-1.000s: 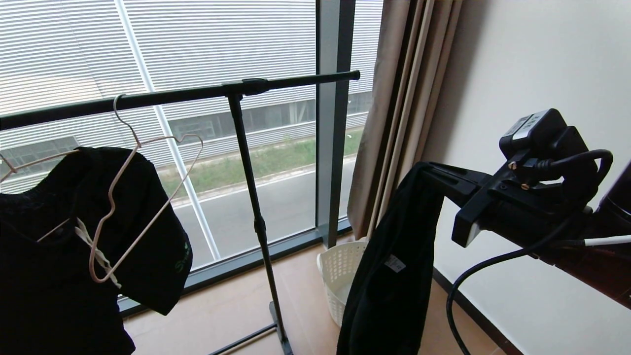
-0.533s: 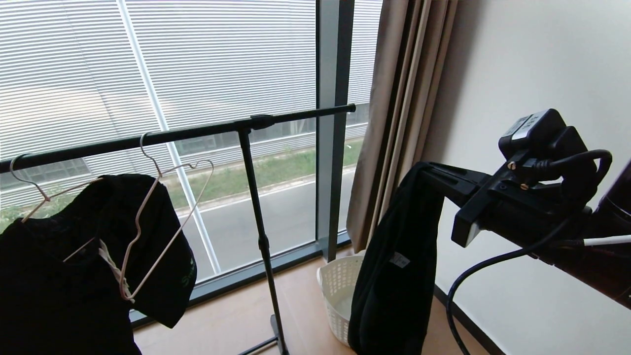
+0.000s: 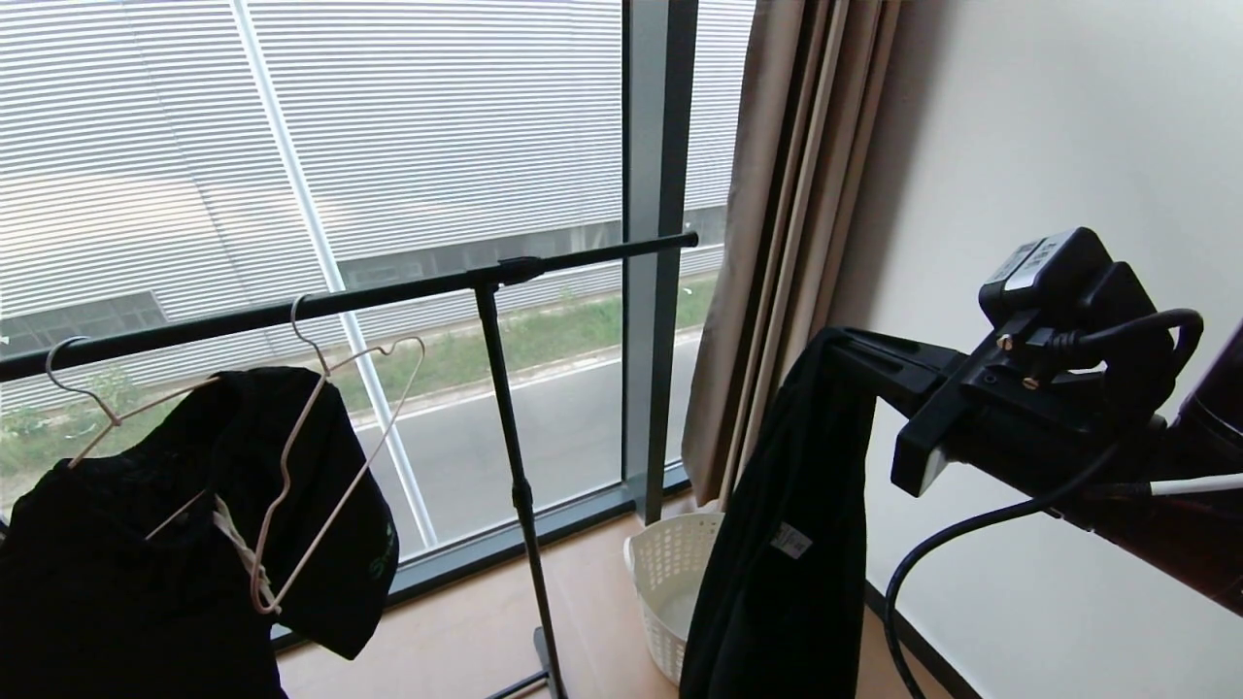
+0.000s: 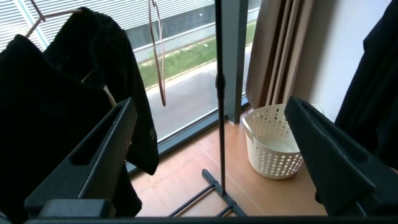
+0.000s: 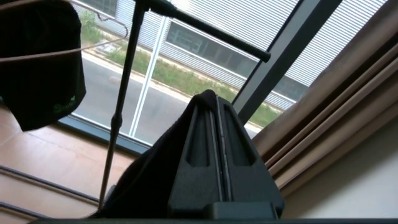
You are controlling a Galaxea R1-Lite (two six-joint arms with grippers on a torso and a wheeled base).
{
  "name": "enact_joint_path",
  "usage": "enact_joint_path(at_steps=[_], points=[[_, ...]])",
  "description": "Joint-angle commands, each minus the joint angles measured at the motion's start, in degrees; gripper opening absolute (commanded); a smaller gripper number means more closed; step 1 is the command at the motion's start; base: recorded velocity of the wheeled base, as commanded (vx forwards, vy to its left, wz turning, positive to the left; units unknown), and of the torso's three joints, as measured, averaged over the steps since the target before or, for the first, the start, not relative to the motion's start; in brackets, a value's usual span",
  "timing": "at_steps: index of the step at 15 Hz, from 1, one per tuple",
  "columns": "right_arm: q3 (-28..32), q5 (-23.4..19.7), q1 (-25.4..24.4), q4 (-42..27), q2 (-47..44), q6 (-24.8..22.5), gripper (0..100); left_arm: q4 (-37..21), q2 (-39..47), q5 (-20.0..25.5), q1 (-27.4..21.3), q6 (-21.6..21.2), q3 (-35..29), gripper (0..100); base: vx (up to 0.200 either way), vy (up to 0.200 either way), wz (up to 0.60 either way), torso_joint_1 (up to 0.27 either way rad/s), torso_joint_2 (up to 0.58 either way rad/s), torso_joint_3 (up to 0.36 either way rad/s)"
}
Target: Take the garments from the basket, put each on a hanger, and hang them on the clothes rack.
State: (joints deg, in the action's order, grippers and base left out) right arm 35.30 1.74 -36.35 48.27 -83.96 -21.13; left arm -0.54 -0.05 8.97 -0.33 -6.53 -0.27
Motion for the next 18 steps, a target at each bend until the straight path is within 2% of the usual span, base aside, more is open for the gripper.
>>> enact_joint_path(at_steps=[1,7,16,18], points=[[0.03,0.10,0.32,0.15,0.11,-0.32,0,0.01,0.05,0.08,-0.02,-0.06,0.00,100,0.000,0.000,0.60,0.027,-0.04,-0.027],[-0.15,0.01,0.76,0.15,0.20,-0.41,0,0.01,0.05,0.08,0.07,0.03,0.00,100,0.000,0.000,0.60,0.009,0.00,-0.006],[-0.41,-0.16,0.84,0.24,0.72,-0.49,0,0.01,0.05,0.08,-0.02,0.03,0.00,100,0.000,0.000,0.00,0.000,0.00,0.000],[-0.41,-0.16,0.84,0.24,0.72,-0.41,0,0.01,0.05,0.08,-0.02,0.12,0.00,100,-0.200,0.000,0.00,-0.002,0.00,0.002]])
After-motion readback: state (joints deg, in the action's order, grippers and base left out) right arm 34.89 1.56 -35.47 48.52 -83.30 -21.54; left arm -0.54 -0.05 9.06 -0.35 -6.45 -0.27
